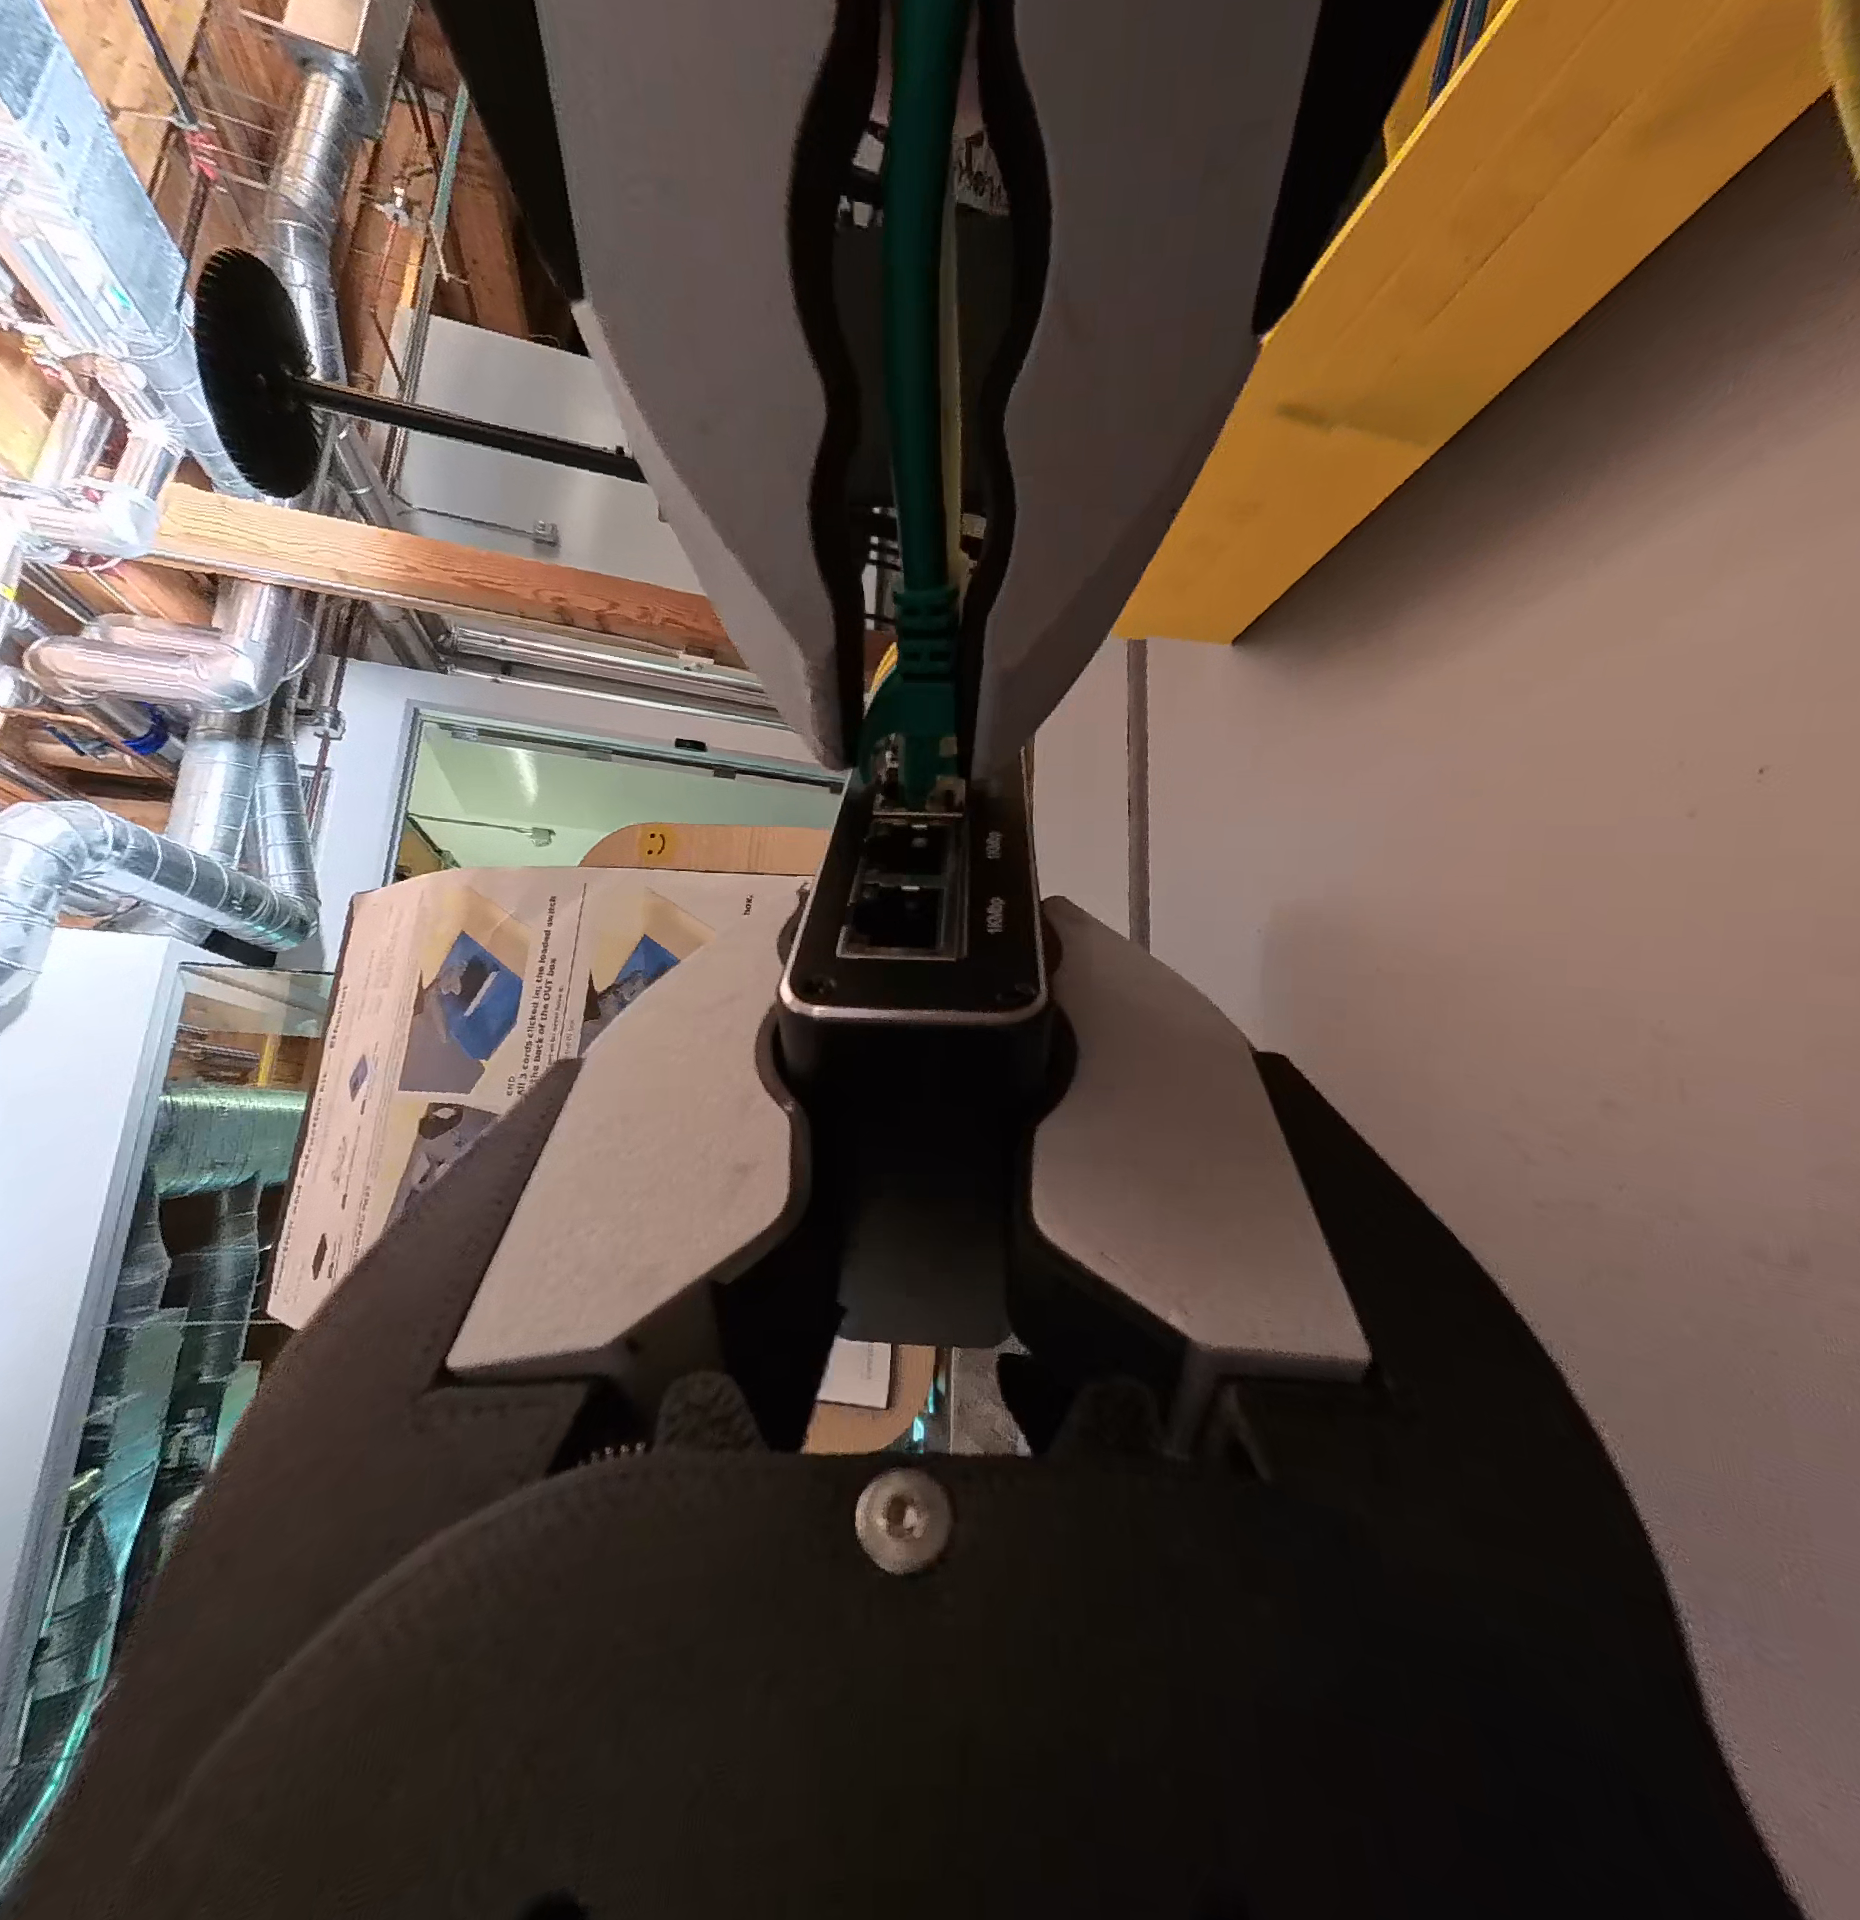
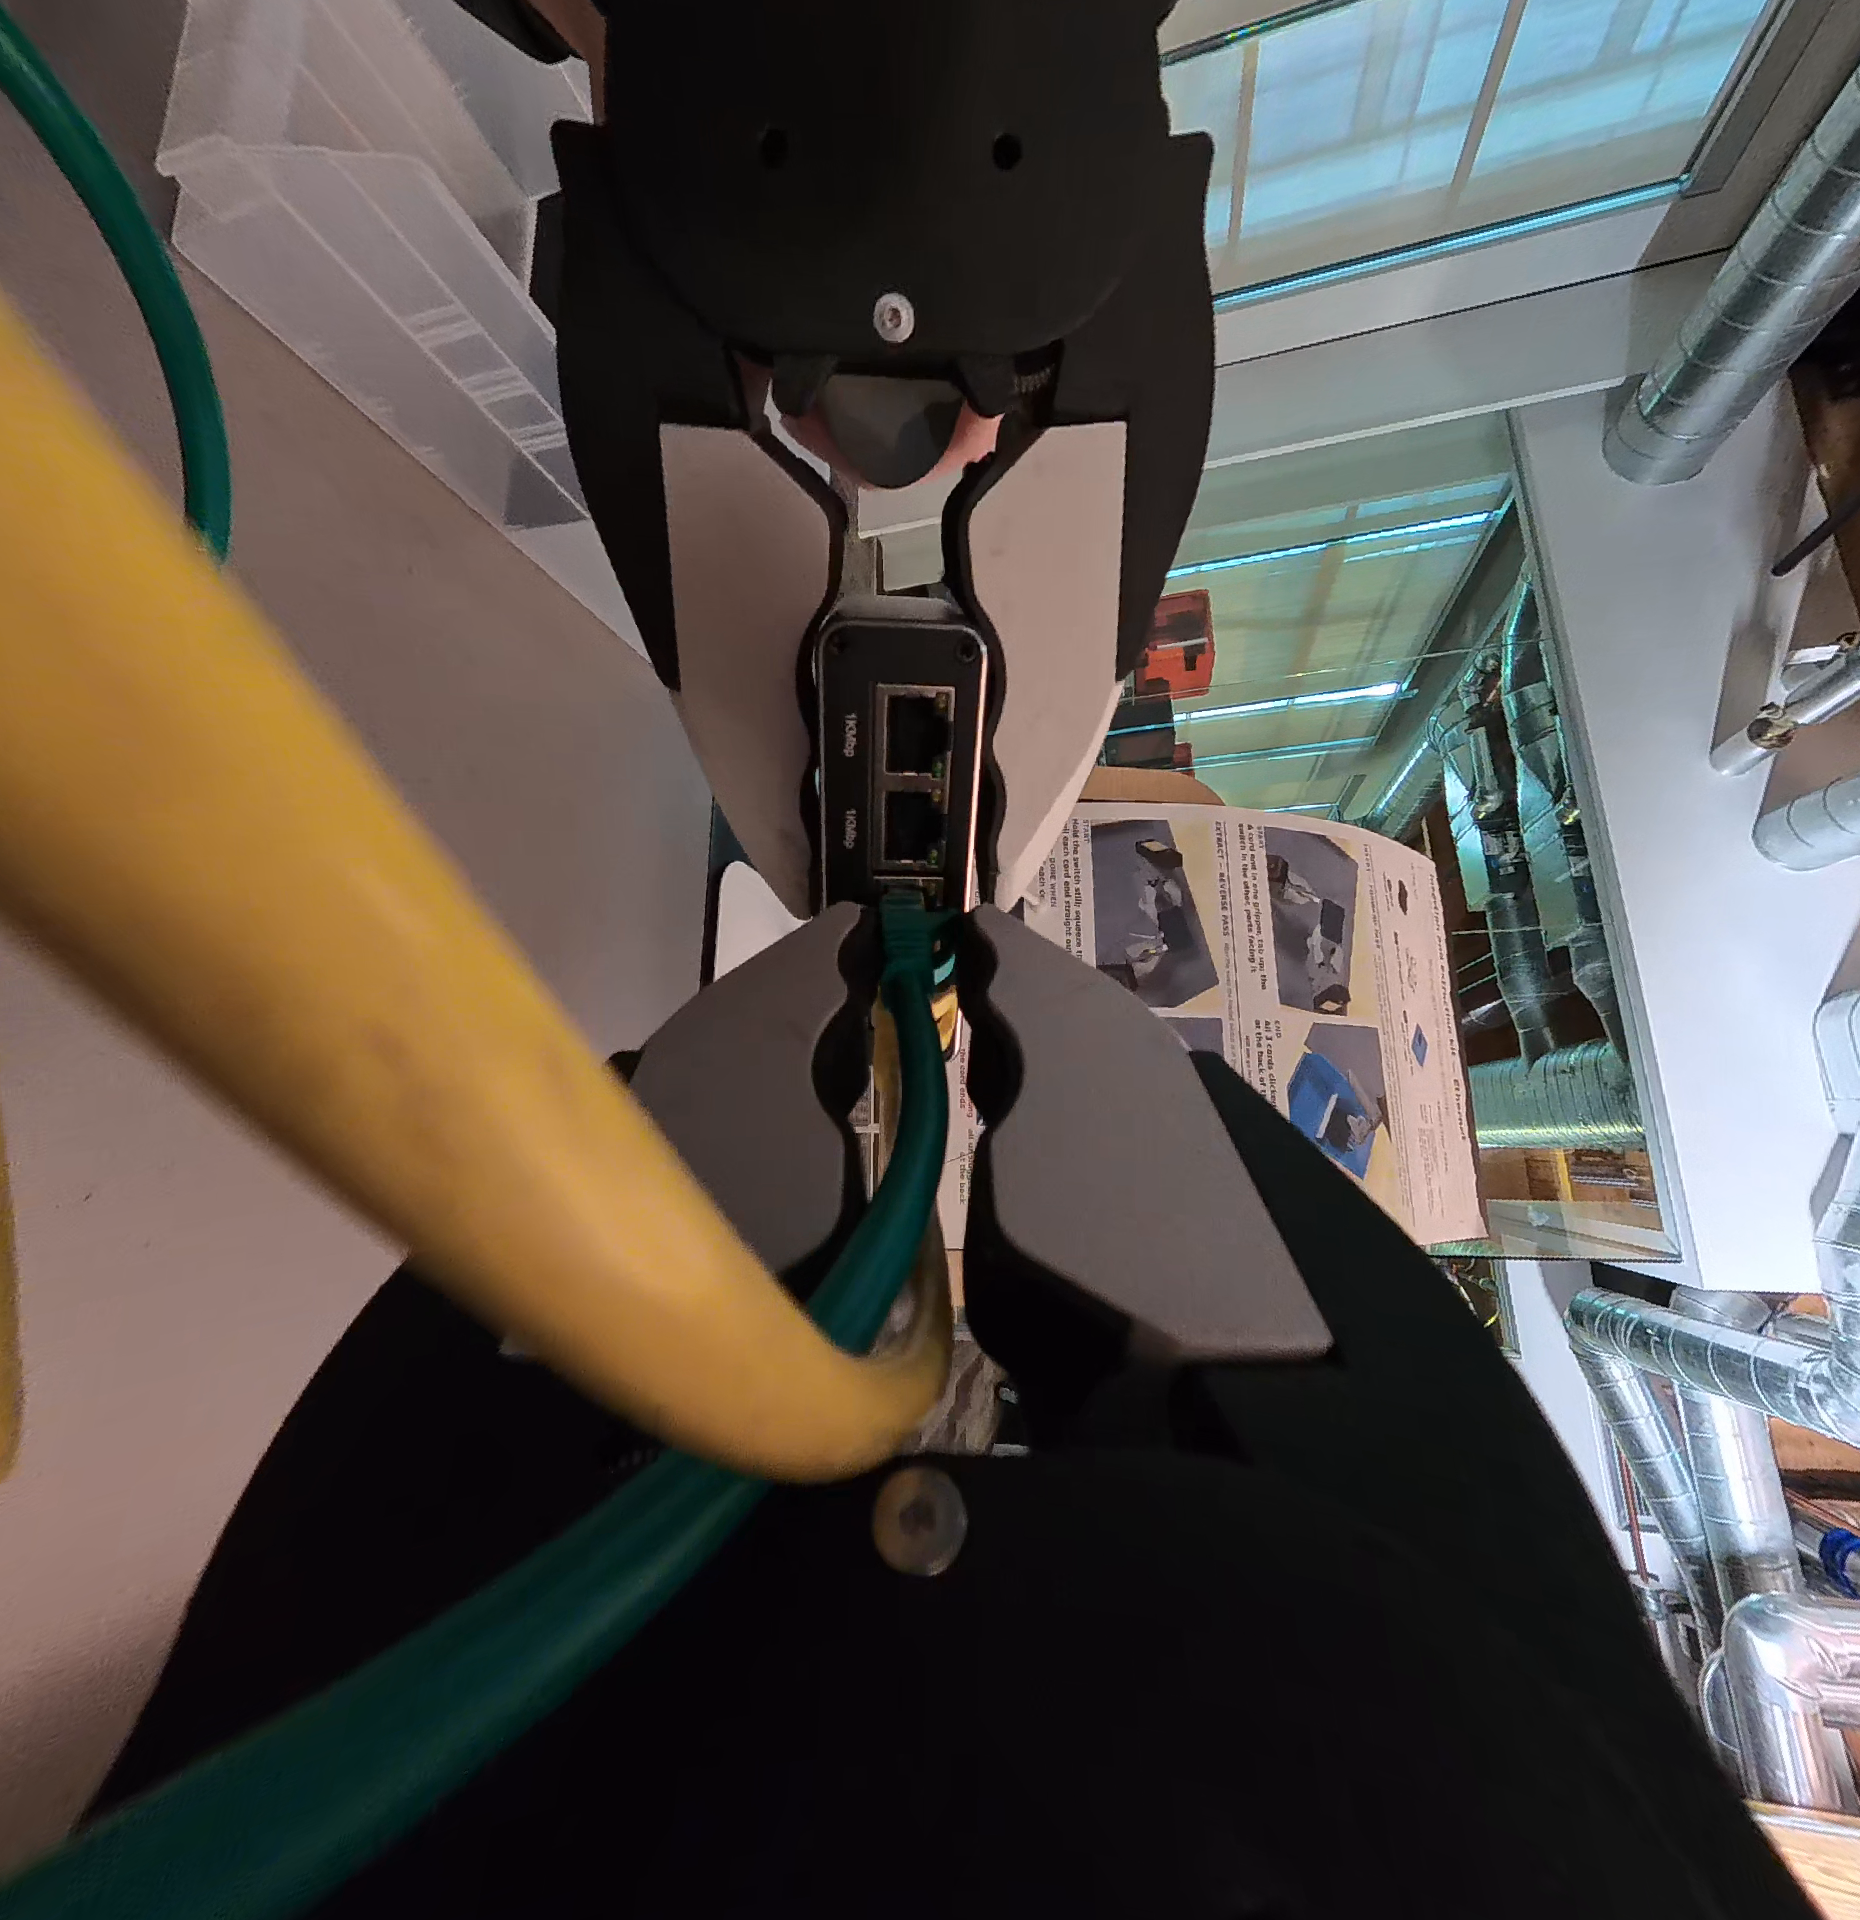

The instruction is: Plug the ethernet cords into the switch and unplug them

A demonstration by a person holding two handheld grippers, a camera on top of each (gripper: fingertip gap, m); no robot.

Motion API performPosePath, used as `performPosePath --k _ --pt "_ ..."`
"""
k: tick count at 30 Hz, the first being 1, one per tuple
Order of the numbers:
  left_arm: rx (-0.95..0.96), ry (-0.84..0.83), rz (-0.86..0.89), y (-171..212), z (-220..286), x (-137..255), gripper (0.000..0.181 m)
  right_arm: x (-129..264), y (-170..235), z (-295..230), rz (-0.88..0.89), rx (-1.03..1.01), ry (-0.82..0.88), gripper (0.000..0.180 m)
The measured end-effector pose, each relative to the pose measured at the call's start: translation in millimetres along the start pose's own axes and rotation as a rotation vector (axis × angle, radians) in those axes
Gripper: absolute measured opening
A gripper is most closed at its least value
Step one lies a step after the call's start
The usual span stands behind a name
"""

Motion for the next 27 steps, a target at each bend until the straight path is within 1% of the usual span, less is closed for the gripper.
performPosePath --k 5,6,9,17,21,23,27 --pt "-0.014 -0.009 -0.007 0 -2 2 0.035 0 0 1 0.012 -0.008 0.014 0.014" --pt "-0.022 -0.014 -0.01 0 -3 2 0.039 0 0 1 0.015 -0.006 0.018 0.014" --pt "-0.032 -0.02 -0.019 0 -3 3 0.036 -1 0 2 0.013 -0.009 0.022 0.014" --pt "-0.05 -0.011 -0.028 2 -2 3 0.036 -2 1 -1 0.029 0.018 0.026 0.012" --pt "-0.061 0.007 -0.047 2 0 1 0.037 -2 2 -4 0.024 0.002 -0.005 0.013" --pt "-0.057 0.031 -0.075 -1 2 -3 0.038 0 5 -6 0.007 -0.025 -0.056 0.011" --pt "-0.093 -0.009 -0.084 -1 4 -8 0.037 0 11 -7 0.019 -0.09 -0.106 0.015"
Point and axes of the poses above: each gripper's, where its closed fingertips meet, x back along the fingers, y out of its underside, z = x × y across the jaws, the point moved 5 cm from there along x, back along the fingers, and after that the axes turned 6 degrees about -z, right-handed, at the moved point
